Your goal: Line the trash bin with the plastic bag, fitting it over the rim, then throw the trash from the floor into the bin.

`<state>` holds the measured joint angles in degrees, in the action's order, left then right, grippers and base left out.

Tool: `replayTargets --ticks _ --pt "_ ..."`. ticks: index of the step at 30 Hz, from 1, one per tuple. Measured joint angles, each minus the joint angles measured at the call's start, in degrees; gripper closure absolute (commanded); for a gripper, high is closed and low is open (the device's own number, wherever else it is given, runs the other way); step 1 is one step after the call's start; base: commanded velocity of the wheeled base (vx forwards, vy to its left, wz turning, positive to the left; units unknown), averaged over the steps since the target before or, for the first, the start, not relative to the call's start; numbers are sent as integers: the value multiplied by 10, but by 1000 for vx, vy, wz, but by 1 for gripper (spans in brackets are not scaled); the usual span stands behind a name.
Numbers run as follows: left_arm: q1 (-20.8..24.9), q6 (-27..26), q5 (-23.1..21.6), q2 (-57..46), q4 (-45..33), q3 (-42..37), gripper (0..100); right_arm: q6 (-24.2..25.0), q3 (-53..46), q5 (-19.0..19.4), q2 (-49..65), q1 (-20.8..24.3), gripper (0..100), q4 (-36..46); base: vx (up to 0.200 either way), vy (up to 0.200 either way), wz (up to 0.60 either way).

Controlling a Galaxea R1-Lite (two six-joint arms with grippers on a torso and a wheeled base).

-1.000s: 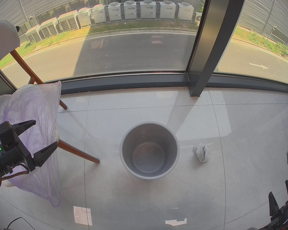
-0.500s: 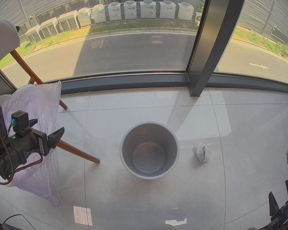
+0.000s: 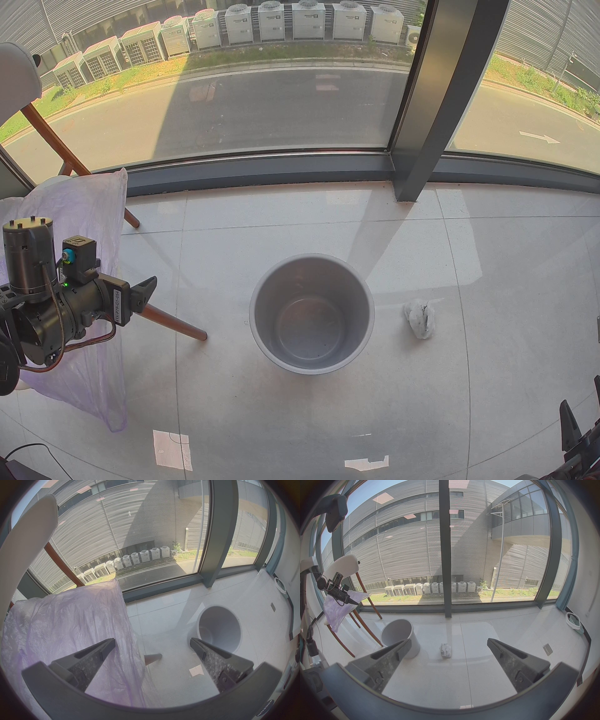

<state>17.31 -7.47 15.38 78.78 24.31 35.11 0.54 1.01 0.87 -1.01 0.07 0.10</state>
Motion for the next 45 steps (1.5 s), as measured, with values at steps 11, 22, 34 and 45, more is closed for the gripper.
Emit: replayTargets --ticks 11,22,34,45 --pt "-2 -2 49 14 -17 -2 0 -1 0 0 0 0 0 0 0 0 0" --pt "-8 -2 79 14 -31 -3 100 -1 0 0 0 0 0 0 0 0 0" --pt "-24 0 84 13 -28 -9 100 -1 0 0 0 0 0 0 0 0 0" --pt "-25 3 79 -21 -34 -34 100 0 0 0 0 0 0 0 0 0 0"
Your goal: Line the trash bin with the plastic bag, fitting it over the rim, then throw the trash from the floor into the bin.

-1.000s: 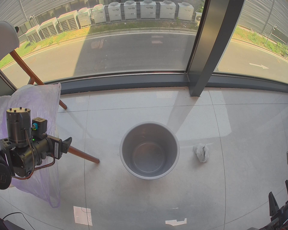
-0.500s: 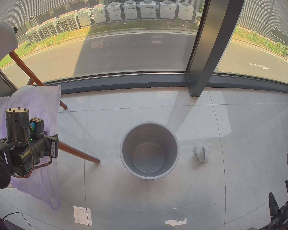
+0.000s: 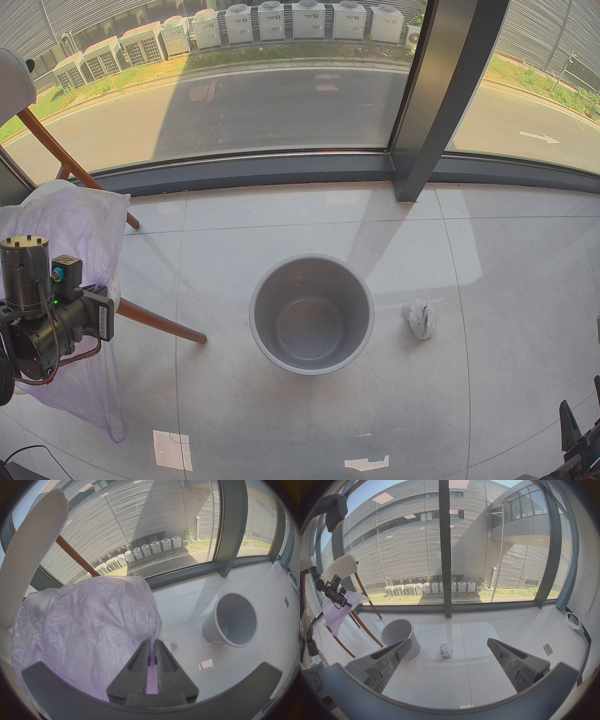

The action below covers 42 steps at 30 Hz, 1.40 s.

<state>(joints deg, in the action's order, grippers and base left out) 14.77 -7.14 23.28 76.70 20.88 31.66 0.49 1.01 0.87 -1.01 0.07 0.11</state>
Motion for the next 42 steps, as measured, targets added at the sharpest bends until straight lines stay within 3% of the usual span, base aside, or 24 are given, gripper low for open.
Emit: replayTargets --ticks 6,15,22,31,42 --pt "4 1 -27 -53 0 0 100 0 0 0 0 0 0 0 0 0 0" --pt "2 79 -176 -148 3 -1 100 0 0 0 0 0 0 0 0 0 0" --pt "4 215 -276 -190 7 -6 100 1 0 0 0 0 0 0 0 0 0" --pt "5 271 -463 -235 9 -13 100 4 0 0 0 0 0 0 0 0 0" --pt "13 387 -611 -254 12 10 100 7 0 -2 0 0 0 0 0 0 0"
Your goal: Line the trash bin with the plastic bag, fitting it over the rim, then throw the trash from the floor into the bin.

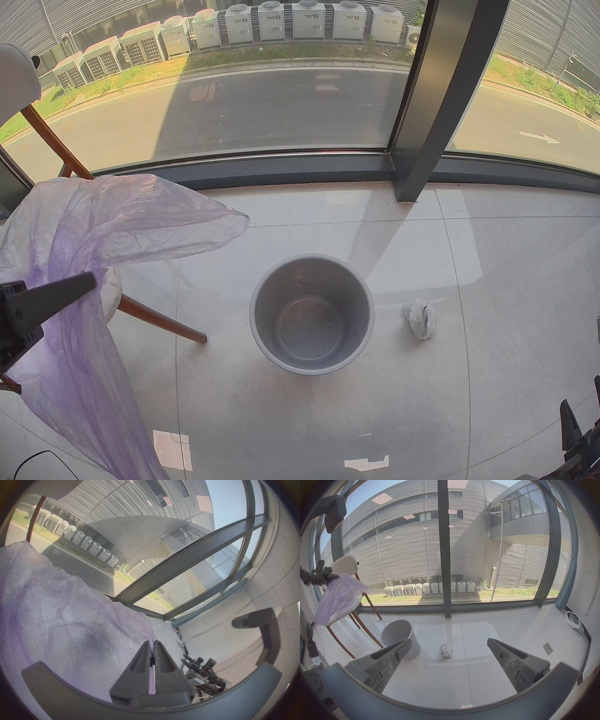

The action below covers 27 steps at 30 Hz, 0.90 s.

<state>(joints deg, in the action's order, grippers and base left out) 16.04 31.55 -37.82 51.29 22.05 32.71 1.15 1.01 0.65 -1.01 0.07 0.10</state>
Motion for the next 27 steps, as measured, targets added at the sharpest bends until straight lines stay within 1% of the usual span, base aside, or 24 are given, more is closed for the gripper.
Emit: replayTargets --ticks 4,9,13,18,22,27 --pt "8 28 -40 0 0 22 100 0 0 0 0 0 0 0 0 0 0" --pt "18 42 -72 12 7 54 100 0 0 0 0 0 0 0 0 0 0" --pt "23 60 -93 47 35 79 100 0 0 -1 0 0 0 0 0 0 0" --pt "28 79 -123 93 83 91 100 0 0 -1 0 0 0 0 0 0 0" --pt "53 118 -134 128 110 100 100 0 0 -1 0 0 0 0 0 0 0" --pt "106 172 -136 156 117 118 100 0 0 -1 0 0 0 0 0 0 0"
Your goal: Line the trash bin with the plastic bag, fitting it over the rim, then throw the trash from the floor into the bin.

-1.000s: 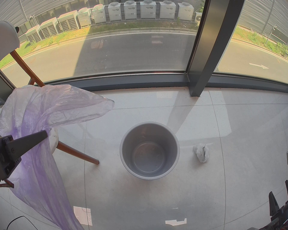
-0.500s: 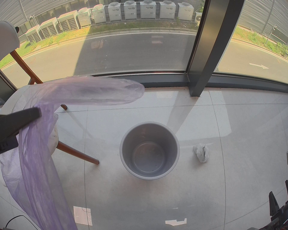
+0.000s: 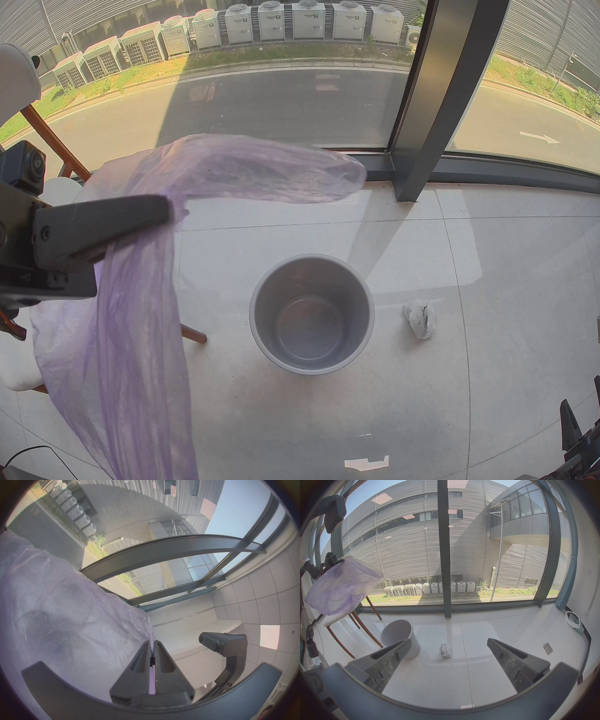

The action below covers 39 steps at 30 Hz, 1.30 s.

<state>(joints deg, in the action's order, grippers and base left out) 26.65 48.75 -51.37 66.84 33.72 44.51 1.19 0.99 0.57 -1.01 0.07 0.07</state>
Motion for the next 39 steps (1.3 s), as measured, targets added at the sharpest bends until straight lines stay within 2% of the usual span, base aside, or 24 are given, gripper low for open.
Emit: replayTargets --ticks 7,16,22,28,32,39 --pt "54 15 0 28 2 12 100 0 0 -1 0 0 0 0 0 0 0" --pt "68 12 0 66 2 9 100 0 0 -1 0 0 0 0 0 0 0" --pt "68 9 0 98 12 9 100 0 0 -1 0 0 0 0 0 0 0" --pt "63 7 2 142 98 -2 100 0 0 -1 0 0 0 0 0 0 0" --pt "44 9 1 176 144 -30 100 0 0 -1 0 0 0 0 0 0 0" --pt "20 -3 2 204 154 -63 100 0 0 -1 0 0 0 0 0 0 0"
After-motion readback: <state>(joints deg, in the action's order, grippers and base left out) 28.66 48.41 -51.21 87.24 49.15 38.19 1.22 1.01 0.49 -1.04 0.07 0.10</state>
